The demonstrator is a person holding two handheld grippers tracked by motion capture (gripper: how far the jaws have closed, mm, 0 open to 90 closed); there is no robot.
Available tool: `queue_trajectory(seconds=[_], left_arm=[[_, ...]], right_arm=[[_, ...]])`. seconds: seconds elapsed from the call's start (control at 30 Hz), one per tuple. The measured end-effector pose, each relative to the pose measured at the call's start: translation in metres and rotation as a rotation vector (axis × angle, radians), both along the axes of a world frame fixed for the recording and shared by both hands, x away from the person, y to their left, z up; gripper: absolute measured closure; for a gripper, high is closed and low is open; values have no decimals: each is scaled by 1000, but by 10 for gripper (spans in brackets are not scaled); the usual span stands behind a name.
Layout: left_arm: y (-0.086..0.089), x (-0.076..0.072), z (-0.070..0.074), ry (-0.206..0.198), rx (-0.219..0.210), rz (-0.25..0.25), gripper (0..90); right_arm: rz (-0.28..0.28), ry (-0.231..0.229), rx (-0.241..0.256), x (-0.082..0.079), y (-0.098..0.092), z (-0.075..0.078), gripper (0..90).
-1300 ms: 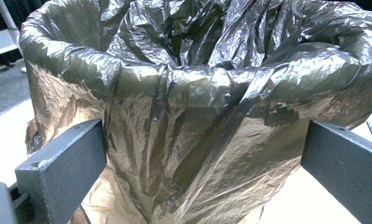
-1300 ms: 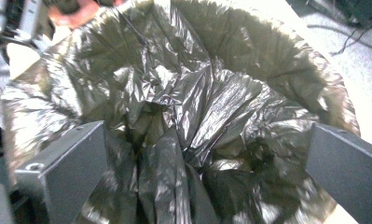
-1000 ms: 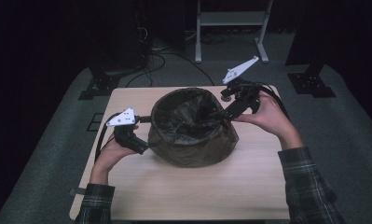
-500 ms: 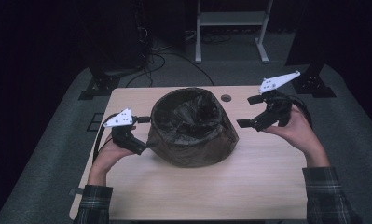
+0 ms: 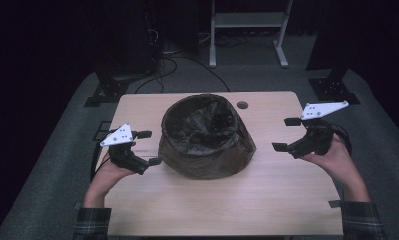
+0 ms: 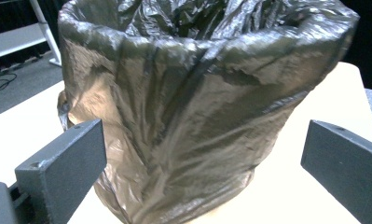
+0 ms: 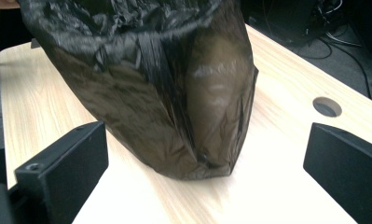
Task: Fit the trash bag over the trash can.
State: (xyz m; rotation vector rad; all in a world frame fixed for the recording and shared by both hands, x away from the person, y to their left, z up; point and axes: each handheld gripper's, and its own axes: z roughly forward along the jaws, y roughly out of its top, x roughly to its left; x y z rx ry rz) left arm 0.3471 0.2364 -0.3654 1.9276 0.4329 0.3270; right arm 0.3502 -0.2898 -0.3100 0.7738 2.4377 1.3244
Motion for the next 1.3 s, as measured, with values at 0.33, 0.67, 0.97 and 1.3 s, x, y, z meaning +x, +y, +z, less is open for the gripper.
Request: queue_trajectory(seconds=[0.33, 0.67, 0.97, 1.3], left_arm=[[9, -19, -10, 14, 24, 34, 0], [21, -39, -31, 39, 39, 55, 0], [32, -54, -62, 85, 66, 88, 0], [35, -57, -83, 101, 135, 150, 0]], right_arm=[[-43, 22, -3, -14, -21, -32, 0], [-86, 34, 0, -27, -35, -68, 0], [-140, 75, 27, -34, -49, -107, 0], [-176, 119, 47, -38, -57, -141, 0]])
